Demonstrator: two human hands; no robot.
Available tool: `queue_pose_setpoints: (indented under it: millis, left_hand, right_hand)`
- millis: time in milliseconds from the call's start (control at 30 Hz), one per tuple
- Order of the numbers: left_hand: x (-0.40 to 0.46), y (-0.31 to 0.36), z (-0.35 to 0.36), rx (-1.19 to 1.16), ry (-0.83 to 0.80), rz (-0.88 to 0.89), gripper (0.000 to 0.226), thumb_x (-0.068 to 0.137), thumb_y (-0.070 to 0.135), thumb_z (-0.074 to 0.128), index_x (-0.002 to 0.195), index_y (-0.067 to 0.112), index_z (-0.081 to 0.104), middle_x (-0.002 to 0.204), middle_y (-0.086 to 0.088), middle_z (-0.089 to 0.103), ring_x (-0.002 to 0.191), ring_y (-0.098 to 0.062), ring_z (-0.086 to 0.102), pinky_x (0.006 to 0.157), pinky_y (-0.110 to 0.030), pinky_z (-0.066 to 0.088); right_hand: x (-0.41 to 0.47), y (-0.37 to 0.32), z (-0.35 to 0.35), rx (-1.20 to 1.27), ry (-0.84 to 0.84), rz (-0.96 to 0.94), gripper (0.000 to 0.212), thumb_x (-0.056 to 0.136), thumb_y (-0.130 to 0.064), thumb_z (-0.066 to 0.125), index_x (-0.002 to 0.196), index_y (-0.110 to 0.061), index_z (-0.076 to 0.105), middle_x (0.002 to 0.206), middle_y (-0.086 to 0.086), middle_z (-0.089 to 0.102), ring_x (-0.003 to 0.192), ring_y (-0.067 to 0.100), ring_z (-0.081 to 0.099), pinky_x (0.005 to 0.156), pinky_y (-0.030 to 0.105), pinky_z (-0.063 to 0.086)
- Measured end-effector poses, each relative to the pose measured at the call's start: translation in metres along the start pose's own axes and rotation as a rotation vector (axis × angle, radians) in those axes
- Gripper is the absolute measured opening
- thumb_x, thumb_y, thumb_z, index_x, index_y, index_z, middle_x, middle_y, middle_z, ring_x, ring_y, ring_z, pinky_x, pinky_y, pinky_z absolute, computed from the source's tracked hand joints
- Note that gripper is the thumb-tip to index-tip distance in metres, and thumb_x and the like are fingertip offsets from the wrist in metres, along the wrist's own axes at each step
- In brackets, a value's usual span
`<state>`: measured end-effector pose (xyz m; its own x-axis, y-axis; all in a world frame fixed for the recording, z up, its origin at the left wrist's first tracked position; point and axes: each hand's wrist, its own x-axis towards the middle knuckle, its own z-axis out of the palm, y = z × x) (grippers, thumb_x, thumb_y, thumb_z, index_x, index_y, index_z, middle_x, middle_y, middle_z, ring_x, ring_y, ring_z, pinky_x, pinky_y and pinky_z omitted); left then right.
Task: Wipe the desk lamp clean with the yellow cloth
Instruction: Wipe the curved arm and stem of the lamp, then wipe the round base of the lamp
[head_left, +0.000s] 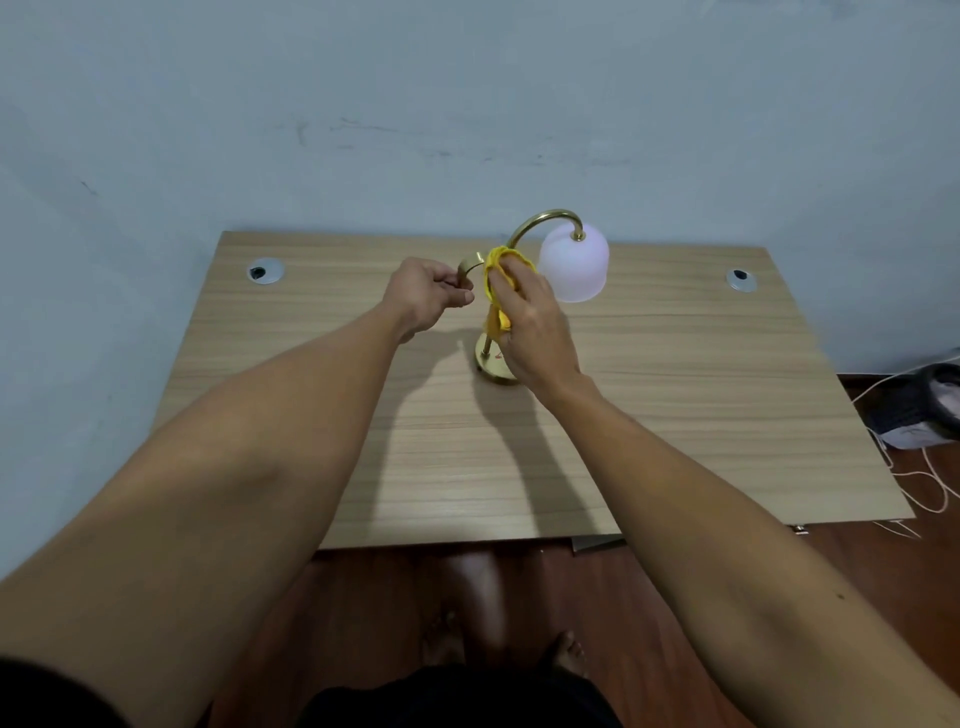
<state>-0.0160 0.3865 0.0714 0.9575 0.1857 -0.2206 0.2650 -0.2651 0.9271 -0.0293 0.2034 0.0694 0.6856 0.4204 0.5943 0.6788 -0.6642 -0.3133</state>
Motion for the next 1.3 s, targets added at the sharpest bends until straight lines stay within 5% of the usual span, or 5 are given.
queue_pose_setpoints:
  millis: [200, 533, 700, 1033, 1300]
  left_hand:
    - [-0.003, 0.004, 0.002, 0.028, 0.015, 0.009, 0.013, 0.08, 0.006, 0.082, 0.092, 0.01, 0.077, 0.087, -0.005, 0.075, 0.089, -0.015, 0.07, 0.101, -0.034, 0.055]
    - [-0.012, -0.025, 0.037, 0.045, 0.128, -0.136, 0.047, 0.079, 0.019, 0.085, 0.119, 0.004, 0.064, 0.076, 0.003, 0.065, 0.085, -0.015, 0.064, 0.092, -0.028, 0.052]
    - [-0.005, -0.051, 0.065, 0.122, 0.127, -0.261, 0.05, 0.084, 0.026, 0.08, 0.128, 0.008, 0.064, 0.117, -0.013, 0.072, 0.111, -0.025, 0.067, 0.106, -0.037, 0.05]
    - [0.023, -0.083, 0.107, 0.276, 0.159, -0.202, 0.037, 0.088, 0.026, 0.074, 0.123, 0.015, 0.069, 0.124, -0.006, 0.068, 0.117, -0.02, 0.062, 0.089, -0.027, 0.043]
    - [0.029, -0.095, 0.111, 0.346, 0.141, -0.049, 0.016, 0.095, 0.026, 0.062, 0.11, 0.021, 0.066, 0.1, -0.006, 0.072, 0.094, -0.021, 0.069, 0.083, -0.03, 0.051]
  right_hand:
    - [-0.031, 0.013, -0.021, 0.365, -0.053, 0.619, 0.048, 0.08, 0.019, 0.05, 0.116, -0.002, 0.074, 0.12, 0.013, 0.068, 0.109, 0.021, 0.059, 0.089, 0.007, 0.037]
    - [-0.045, 0.08, -0.005, 0.616, -0.005, 1.352, 0.027, 0.076, -0.002, 0.048, 0.078, -0.011, 0.072, 0.082, 0.006, 0.075, 0.083, 0.034, 0.072, 0.075, 0.044, 0.059]
    - [-0.035, 0.111, 0.015, 0.552, -0.05, 1.275, 0.014, 0.091, -0.021, 0.061, 0.088, -0.012, 0.071, 0.083, 0.002, 0.068, 0.083, 0.027, 0.065, 0.073, 0.036, 0.052]
    - [-0.021, 0.13, 0.097, 0.571, -0.392, 0.853, 0.019, 0.094, -0.029, 0.047, 0.098, -0.038, 0.063, 0.106, 0.0, 0.072, 0.1, 0.028, 0.069, 0.09, 0.048, 0.056]
    - [-0.051, 0.145, 0.114, 0.092, -0.661, 0.125, 0.065, 0.078, -0.016, 0.042, 0.14, -0.013, 0.06, 0.152, 0.014, 0.051, 0.139, 0.05, 0.042, 0.102, 0.054, 0.043]
